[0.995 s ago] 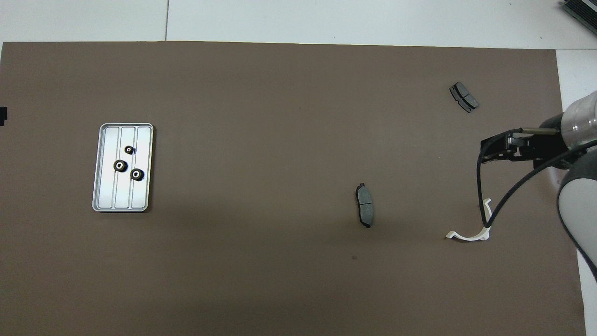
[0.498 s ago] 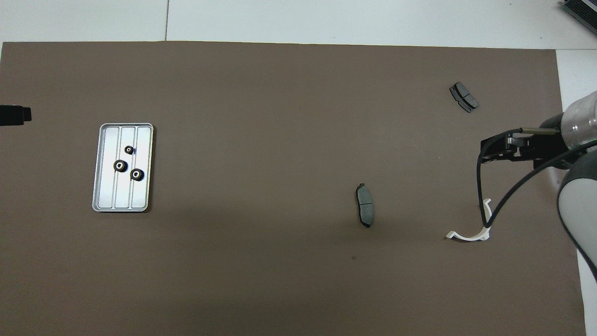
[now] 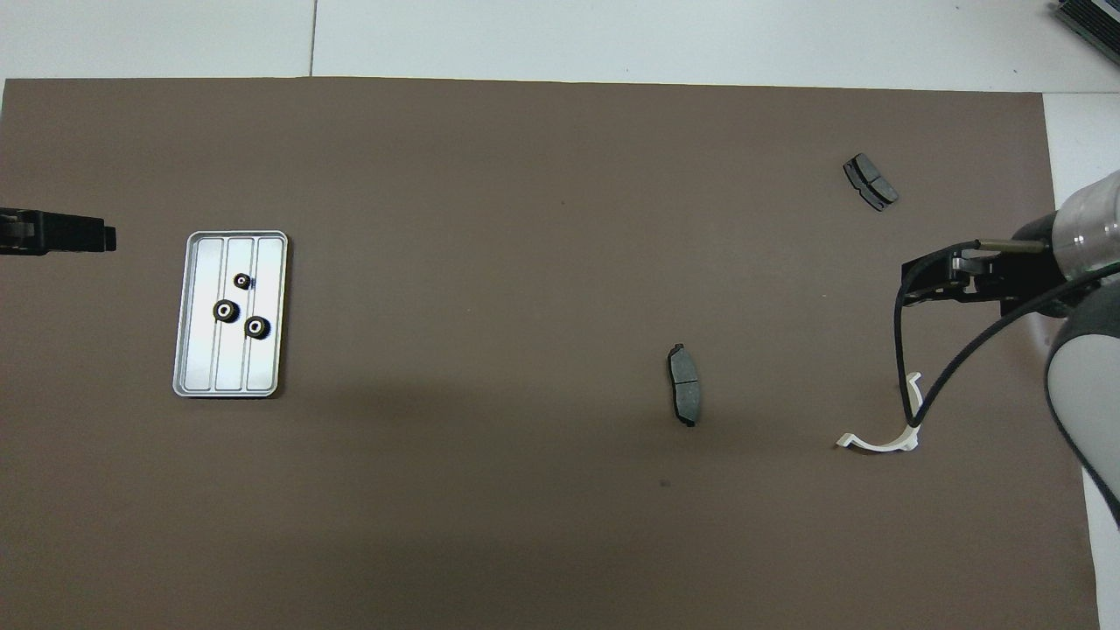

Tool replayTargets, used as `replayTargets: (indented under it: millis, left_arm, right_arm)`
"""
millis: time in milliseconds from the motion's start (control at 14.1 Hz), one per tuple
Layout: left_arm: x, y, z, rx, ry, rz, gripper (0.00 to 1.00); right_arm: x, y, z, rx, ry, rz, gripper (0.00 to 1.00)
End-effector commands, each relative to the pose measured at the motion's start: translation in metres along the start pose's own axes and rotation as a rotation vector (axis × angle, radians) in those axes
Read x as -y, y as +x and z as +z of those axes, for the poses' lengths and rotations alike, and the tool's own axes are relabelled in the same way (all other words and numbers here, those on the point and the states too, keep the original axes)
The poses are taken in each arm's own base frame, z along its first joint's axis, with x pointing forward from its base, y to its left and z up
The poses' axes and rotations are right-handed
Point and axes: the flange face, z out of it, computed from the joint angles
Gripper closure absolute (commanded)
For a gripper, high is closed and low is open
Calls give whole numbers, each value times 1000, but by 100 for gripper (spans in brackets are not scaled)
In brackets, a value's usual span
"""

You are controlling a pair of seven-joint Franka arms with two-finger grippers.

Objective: Pick bearing gear from pile to tray

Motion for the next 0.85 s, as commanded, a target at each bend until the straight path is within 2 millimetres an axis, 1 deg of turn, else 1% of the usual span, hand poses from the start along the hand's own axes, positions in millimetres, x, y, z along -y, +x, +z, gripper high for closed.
replayTargets:
  millis: [0,142,284,355,782]
  left_arm:
    - [-3,3,32,57,-8,-44,0]
    - [-8,0,54,78,-8,-57,0]
    - [-9,-6,83,94,-8,-57,0]
    - [-8,-8,89,92,-8,-56,0]
    - [-6,-5,85,74,-5,-60,0]
  right_arm:
    - [-3,-1,-2,1,22,-20,0]
    - [-3,-1,-2,1,22,-20,0]
    - [-3,-1,-2,1,22,-20,0]
    - [-3,-1,-2,1,22,-20,0]
    - [-3,-1,-2,1,22,-20,0]
